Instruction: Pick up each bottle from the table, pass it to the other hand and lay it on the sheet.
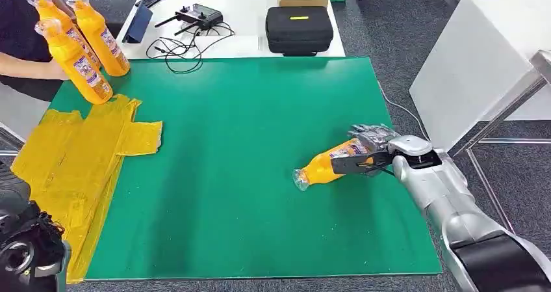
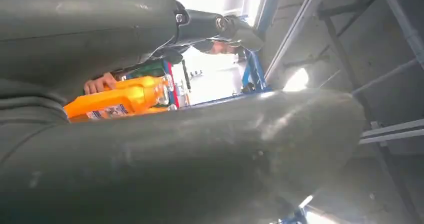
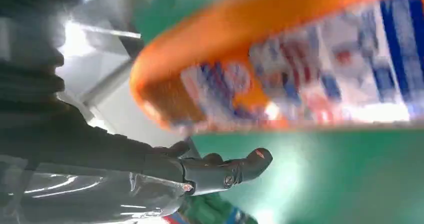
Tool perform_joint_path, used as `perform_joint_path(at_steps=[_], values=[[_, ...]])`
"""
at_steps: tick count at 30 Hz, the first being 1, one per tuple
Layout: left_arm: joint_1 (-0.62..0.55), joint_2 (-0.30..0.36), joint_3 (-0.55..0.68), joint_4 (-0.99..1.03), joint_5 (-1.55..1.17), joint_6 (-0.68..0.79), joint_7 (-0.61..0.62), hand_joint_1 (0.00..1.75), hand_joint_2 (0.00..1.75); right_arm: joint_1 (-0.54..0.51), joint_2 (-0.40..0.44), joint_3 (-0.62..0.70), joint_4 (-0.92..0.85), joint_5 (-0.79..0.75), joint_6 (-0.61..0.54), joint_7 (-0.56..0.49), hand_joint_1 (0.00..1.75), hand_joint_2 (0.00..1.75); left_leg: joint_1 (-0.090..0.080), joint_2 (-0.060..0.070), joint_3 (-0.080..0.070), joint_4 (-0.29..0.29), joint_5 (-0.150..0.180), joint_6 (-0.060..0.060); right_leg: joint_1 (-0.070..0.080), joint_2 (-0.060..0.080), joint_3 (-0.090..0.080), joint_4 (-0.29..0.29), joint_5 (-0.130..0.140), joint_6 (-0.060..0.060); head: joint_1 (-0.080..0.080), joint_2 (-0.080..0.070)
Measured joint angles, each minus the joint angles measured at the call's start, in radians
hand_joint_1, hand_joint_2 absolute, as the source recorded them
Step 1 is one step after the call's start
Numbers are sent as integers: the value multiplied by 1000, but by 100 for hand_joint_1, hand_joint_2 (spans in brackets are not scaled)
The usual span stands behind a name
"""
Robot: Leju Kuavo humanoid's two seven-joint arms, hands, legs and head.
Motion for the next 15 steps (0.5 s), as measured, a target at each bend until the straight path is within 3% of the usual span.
perform_joint_path(at_steps=[5,6,7,15], values=[[1,0,0,-3,0,-6,0,0,0,28,13,-13,12,-27,12,53,0,175,0,0,1,0,0,0,1,0,0,0,0,0,0,0],[1,0,-1,-4,-1,-8,0,0,0,33,15,-18,14,-31,15,61,24,175,0,0,1,0,0,0,1,0,0,0,0,0,0,0],[2,0,-2,-5,-3,-8,0,0,0,43,18,-23,16,-33,18,69,175,175,1,-1,1,0,0,0,2,0,1,0,0,0,0,0],[-2,-7,-35,-10,-10,-13,0,0,0,79,28,-51,22,-40,21,88,175,175,0,1,7,0,-1,0,2,0,6,-1,0,0,0,0]])
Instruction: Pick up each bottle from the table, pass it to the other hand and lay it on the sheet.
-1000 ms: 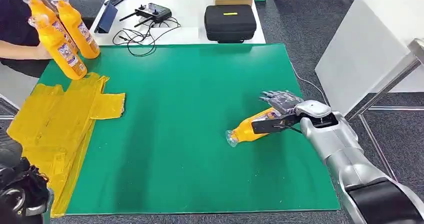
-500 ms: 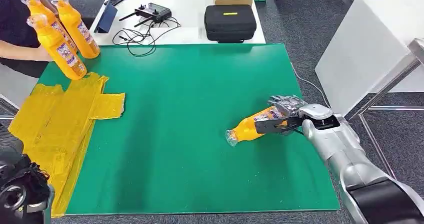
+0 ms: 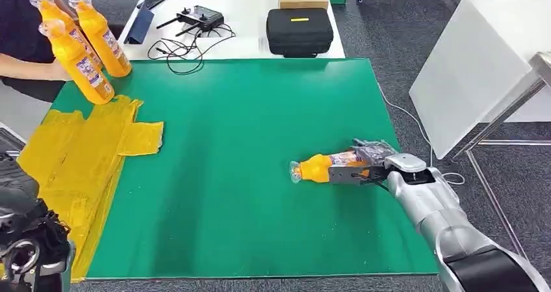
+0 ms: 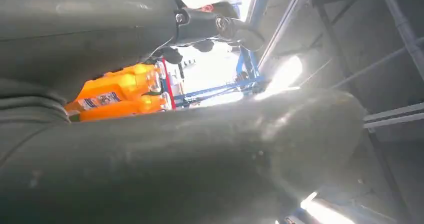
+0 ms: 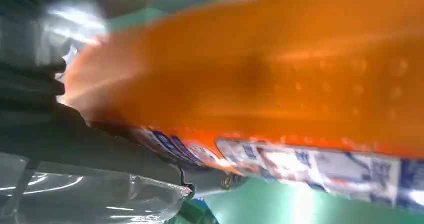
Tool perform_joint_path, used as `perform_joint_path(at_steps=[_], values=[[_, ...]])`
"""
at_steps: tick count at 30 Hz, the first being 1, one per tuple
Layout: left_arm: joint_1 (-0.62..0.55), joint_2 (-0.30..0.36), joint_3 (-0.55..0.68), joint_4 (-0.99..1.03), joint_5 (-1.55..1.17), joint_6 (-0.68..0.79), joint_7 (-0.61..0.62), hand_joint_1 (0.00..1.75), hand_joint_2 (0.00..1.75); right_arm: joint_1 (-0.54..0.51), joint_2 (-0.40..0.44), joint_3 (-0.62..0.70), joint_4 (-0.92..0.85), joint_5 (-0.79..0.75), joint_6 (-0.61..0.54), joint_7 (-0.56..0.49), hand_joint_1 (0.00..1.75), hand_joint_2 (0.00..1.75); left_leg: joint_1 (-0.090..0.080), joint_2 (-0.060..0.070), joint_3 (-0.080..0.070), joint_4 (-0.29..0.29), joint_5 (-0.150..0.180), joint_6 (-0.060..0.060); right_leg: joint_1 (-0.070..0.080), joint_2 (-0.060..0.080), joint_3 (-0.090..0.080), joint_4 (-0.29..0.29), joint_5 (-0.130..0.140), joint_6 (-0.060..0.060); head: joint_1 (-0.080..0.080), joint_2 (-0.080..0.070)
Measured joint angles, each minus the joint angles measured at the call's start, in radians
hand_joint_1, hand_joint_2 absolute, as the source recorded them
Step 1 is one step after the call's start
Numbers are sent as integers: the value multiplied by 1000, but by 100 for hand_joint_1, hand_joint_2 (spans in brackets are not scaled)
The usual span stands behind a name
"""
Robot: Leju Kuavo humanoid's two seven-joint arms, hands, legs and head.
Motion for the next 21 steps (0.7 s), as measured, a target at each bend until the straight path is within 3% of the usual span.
perform_joint_path(at_steps=[8,9,12,15,18,21], values=[[-21,-3,-19,11,2,-12,0,0,0,3,8,-12,0,-3,-8,17,175,175,0,0,3,0,0,0,0,0,3,0,0,0,0,0],[-28,-4,-19,23,0,-33,0,0,175,3,10,-15,0,-4,-20,22,175,175,0,0,3,0,0,0,0,0,3,0,0,0,0,0],[-73,-9,3,122,12,-155,0,0,175,6,21,-39,0,-57,-77,-1,175,175,0,0,2,0,0,0,0,0,3,0,0,0,0,0],[-138,-8,36,320,102,-340,4,0,175,11,56,-118,-5,-205,-134,-109,175,175,1,1,-1,0,1,0,0,1,0,1,3,-3,0,0],[-162,-8,50,420,127,-389,4,0,175,3,85,-185,-13,-252,-140,-141,175,175,2,6,-1,0,1,-1,0,5,-2,2,3,-3,-1,0],[-177,-8,64,496,184,-487,27,0,175,6,115,-233,-34,-308,-167,-245,175,175,2,3,-6,0,1,-1,0,3,-5,2,3,-3,0,0]])
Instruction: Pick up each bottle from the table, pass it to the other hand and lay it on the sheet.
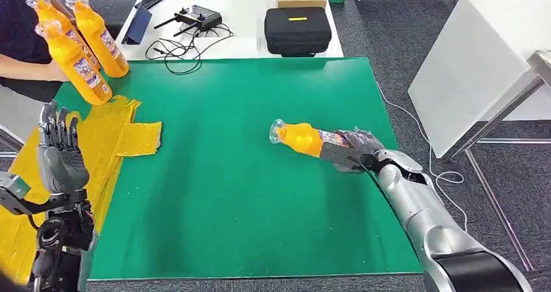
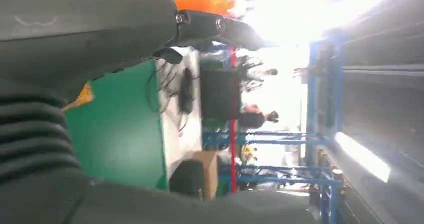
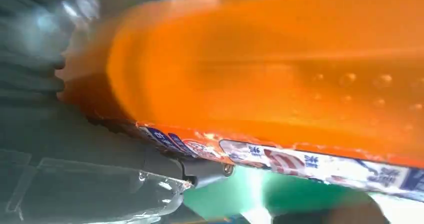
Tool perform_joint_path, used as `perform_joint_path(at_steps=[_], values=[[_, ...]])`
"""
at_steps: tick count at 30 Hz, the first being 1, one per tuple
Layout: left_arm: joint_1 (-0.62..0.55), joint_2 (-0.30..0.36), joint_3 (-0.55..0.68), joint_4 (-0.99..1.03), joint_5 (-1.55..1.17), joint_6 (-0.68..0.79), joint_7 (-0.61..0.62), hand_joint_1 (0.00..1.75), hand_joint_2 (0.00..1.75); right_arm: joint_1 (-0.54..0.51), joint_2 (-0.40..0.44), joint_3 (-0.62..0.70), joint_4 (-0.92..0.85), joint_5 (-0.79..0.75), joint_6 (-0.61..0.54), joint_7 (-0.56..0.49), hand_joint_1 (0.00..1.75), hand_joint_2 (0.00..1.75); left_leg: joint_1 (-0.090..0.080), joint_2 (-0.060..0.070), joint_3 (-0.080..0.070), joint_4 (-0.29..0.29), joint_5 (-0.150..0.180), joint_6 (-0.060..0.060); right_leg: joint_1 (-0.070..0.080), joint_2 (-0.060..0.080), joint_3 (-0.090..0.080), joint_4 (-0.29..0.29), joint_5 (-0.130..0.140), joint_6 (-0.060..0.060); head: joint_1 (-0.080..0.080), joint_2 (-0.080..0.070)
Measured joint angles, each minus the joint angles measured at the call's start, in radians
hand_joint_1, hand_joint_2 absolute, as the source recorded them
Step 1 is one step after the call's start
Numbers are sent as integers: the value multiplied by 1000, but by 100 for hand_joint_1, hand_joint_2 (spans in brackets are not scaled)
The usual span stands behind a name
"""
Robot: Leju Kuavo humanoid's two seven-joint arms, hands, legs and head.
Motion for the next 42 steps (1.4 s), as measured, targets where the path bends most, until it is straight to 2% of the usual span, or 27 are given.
perform_joint_path(at_steps=[5,7,8,9,13,18,22,32,38,42], values=[[0,0,1,3,5,-7,2,0,175,0,2,-3,-2,-3,-3,-6,175,175,0,0,0,0,0,0,0,0,0,0,0,0,0,0],[7,-15,8,27,74,-110,55,0,175,3,58,-43,-67,-58,-42,-64,175,175,0,4,-1,0,0,0,0,4,-3,0,0,0,0,0],[31,-55,1,23,112,-122,86,0,175,33,133,-40,-206,-112,-87,-10,175,175,0,4,-2,0,0,0,0,4,-4,0,0,0,1,0],[41,-74,-13,17,134,-119,96,0,175,34,185,-21,-270,-159,-111,26,175,175,0,3,-4,0,0,0,1,4,-6,0,0,0,0,0],[39,-105,-55,16,163,-119,109,0,175,23,255,23,-311,-194,-173,58,175,175,0,3,-4,0,0,0,1,3,-6,0,0,0,0,0],[6,-144,-122,16,162,-88,111,0,175,8,325,76,-302,-185,-262,144,175,175,0,2,-4,0,0,0,0,3,-6,0,0,0,0,0],[-27,-165,-176,16,152,-43,94,0,175,-13,362,102,-259,-184,-284,179,175,175,0,2,-4,0,0,0,0,3,-6,0,0,0,0,0],[-61,-201,-268,-11,121,50,81,0,175,-39,442,156,-158,-179,-254,267,175,175,1,3,-5,0,0,0,1,3,-6,0,0,0,0,0],[-61,-202,-286,-21,141,59,96,0,175,-40,465,285,-156,-306,-248,319,175,175,1,3,-4,0,0,0,1,3,-7,0,0,0,0,0],[-61,-202,-291,-23,143,58,99,0,175,-42,470,360,-157,-338,-251,331,175,175,1,2,-5,0,0,0,1,3,-6,0,0,0,0,0]])
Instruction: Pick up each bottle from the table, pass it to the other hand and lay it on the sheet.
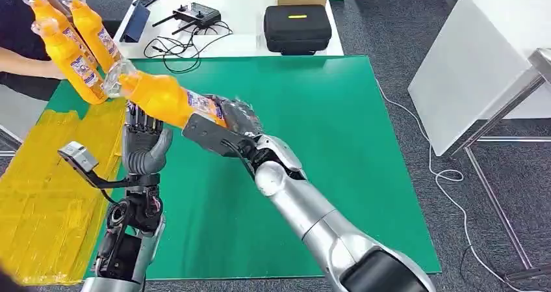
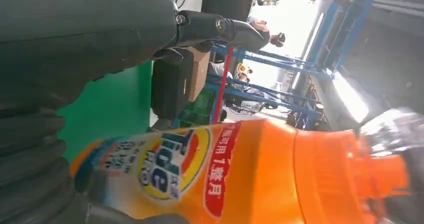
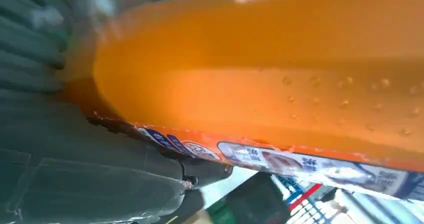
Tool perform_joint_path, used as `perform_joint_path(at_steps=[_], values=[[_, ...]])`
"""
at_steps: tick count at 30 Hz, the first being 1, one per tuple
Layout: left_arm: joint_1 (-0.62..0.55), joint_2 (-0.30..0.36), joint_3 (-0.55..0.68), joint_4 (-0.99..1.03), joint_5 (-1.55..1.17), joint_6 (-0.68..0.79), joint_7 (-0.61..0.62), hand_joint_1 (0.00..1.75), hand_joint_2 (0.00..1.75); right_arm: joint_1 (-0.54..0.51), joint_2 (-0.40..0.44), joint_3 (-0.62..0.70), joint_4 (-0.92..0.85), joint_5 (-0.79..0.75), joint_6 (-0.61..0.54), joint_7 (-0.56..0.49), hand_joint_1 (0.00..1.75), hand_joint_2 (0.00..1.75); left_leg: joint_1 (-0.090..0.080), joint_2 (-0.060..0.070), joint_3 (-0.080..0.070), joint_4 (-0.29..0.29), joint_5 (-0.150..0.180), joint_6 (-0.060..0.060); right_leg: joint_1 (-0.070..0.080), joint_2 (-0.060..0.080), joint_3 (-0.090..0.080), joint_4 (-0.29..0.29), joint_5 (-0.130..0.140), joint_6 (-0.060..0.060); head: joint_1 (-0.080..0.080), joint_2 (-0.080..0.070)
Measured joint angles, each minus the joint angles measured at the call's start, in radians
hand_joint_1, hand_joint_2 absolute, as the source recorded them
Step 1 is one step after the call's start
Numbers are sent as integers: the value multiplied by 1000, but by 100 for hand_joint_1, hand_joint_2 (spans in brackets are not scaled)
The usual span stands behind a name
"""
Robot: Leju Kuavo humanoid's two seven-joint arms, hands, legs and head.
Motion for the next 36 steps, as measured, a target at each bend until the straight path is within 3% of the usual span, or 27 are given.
perform_joint_path(at_steps=[12,24,25,26,36], values=[[4,-18,-58,-31,-10,9,34,0,175,-30,-2,294,0,-252,-24,124,175,175,0,0,0,0,0,0,0,0,0,0,0,0,0,0],[64,-17,-54,-91,-10,23,52,0,175,-63,-16,439,0,-338,-25,164,175,175,0,1,1,0,0,0,0,1,0,0,0,0,0,0],[74,-17,-54,-101,-12,24,54,168,175,-63,-17,452,0,-345,-25,168,175,175,0,1,1,0,0,0,0,1,0,0,0,0,0,0],[85,-16,-53,-110,-12,26,54,175,175,-63,-18,464,0,-351,-25,170,175,175,0,1,1,0,0,0,0,1,0,0,0,0,0,0],[136,-7,-42,-140,-1,27,27,175,175,-70,-23,546,11,-420,-34,155,175,175,0,1,1,0,0,0,0,1,0,0,0,0,0,0]])
